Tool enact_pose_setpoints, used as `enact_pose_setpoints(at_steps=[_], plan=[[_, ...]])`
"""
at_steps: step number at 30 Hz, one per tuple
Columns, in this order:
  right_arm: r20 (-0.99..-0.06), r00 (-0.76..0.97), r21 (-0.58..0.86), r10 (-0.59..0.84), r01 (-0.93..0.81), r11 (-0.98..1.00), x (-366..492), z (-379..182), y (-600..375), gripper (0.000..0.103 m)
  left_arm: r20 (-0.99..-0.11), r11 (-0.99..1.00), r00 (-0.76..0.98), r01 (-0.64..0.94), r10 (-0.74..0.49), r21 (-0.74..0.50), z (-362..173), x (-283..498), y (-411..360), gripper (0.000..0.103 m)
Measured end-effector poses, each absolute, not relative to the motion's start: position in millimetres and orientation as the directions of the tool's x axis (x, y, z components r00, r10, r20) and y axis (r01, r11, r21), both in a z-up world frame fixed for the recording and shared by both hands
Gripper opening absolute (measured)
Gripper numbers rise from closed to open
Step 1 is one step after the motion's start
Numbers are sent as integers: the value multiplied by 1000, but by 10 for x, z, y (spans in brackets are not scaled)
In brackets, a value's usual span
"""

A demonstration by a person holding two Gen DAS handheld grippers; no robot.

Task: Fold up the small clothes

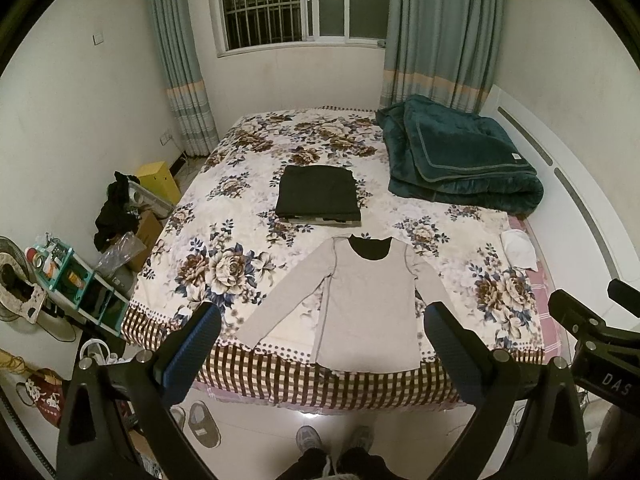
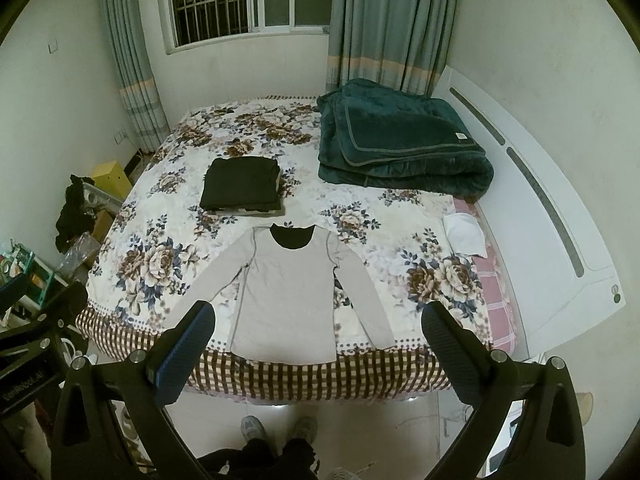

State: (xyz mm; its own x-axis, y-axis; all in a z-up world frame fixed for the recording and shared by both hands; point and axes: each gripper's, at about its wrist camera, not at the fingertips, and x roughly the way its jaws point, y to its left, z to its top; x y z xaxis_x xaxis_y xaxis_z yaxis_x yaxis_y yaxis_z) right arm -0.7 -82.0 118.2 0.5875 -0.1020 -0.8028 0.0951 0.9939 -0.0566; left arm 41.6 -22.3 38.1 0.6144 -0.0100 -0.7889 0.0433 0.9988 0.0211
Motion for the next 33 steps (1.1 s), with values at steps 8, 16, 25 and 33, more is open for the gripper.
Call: enact_pose_setpoints(at_steps=[8, 16, 25, 33], plan=[[-800, 591, -56, -102, 95, 994, 96, 1305, -802, 103, -787, 999, 617, 43, -12, 18, 370, 385, -230, 103], [-801, 589, -57, -102, 95, 994, 81, 1309, -802, 103, -785, 999, 619, 42, -14, 15, 380, 384, -253, 103], [-819, 566, -17, -97, 146, 989, 255, 1124, -920, 103, -780, 999, 626, 29, 10, 35, 224, 504, -325, 103], [-901, 414, 84, -131, 462, 883, 783, -224, -1994, 103, -783, 991, 614, 18, 97, 136, -970, 1213, -314, 103]])
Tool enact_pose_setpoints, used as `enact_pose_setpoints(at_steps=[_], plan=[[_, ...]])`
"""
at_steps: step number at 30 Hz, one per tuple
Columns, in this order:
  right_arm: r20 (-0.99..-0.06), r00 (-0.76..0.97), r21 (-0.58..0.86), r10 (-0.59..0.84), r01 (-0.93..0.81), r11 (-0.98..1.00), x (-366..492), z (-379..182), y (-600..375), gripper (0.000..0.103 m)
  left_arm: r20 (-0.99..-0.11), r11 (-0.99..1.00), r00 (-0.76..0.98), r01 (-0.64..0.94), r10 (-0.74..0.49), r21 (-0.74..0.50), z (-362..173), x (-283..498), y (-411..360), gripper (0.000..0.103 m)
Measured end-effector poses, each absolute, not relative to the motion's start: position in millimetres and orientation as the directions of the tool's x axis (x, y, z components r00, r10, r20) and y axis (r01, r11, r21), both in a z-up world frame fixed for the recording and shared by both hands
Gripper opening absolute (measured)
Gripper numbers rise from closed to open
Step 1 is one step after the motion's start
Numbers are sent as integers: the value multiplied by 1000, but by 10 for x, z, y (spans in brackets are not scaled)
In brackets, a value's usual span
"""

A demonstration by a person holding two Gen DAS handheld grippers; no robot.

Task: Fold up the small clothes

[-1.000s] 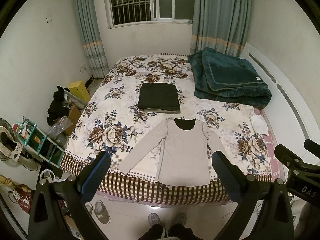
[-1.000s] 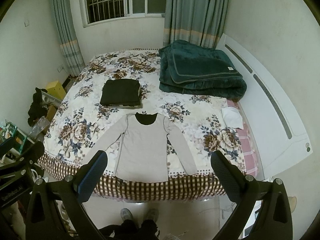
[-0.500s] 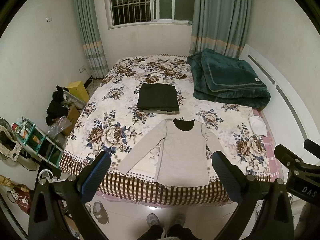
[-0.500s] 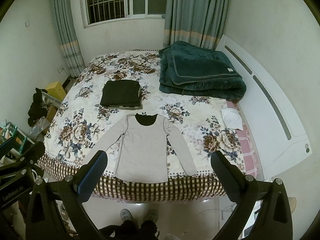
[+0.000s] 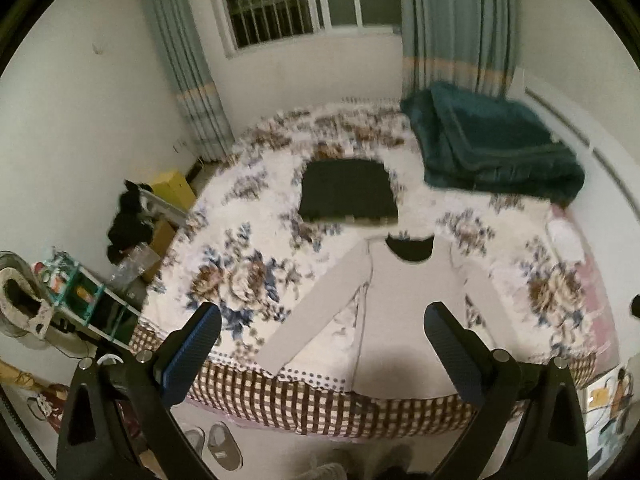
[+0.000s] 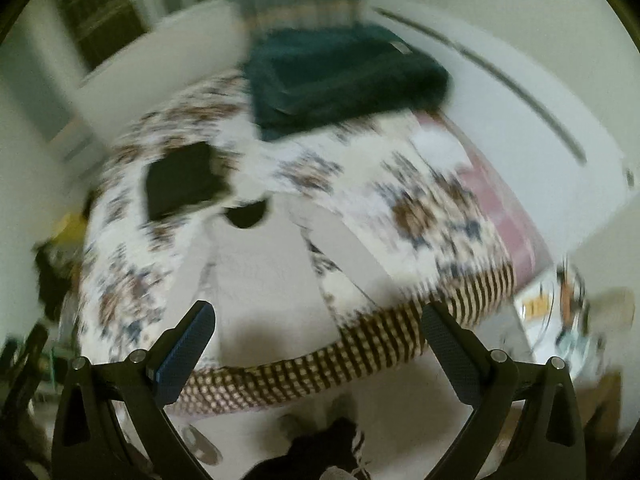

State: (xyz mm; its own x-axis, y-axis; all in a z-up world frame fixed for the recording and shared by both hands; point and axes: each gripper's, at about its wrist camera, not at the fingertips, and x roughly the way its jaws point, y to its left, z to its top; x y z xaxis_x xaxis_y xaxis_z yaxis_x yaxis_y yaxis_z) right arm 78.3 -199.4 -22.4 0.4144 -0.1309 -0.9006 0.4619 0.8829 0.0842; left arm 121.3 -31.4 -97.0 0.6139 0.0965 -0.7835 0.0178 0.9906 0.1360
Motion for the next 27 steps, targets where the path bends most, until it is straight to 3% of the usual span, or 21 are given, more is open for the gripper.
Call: enact_pose_setpoints(at_steps=[7, 14, 18, 20, 21, 22, 23, 25, 27], plan=[[-969, 203, 36, -143, 684, 728, 1092, -2150, -3262, 103, -860, 981, 482, 6, 169, 196, -2382, 1783, -331, 103], [-995, 79, 103, 69, 844, 527, 1115, -4452, -4314, 94, -906, 961, 323, -46, 273, 273, -3848, 2245, -348, 103], [-983, 73, 141, 171, 893, 428, 1124, -5338, -4460, 93, -932, 955, 206, -92, 297, 284, -4534, 2413, -256, 103], [-978, 95, 162, 188, 910, 383, 1125, -5581, -4484, 83, -936, 950, 171, -107, 308, 293, -4794, 2469, -260, 103], [-974, 111, 178, 196, 913, 367, 1127, -5675, -4473, 72, -937, 949, 164, -113, 310, 294, -4887, 2491, -257, 103], [-975, 105, 172, 196, 915, 366, 1143, -5779, -4437, 53, -939, 949, 154, -120, 307, 291, -4976, 2509, -245, 103], [-976, 107, 172, 188, 912, 372, 1158, -5810, -4404, 43, -942, 950, 149, -125, 302, 285, -5044, 2544, -254, 103], [-987, 90, 137, 130, 898, 419, 1213, -5813, -4262, 5, -948, 953, 136, -135, 289, 271, -5170, 2582, -252, 103], [-993, 110, 122, 53, 878, 463, 1271, -5667, -4077, 6, -950, 954, 135, -145, 283, 263, -5226, 2587, -215, 103]])
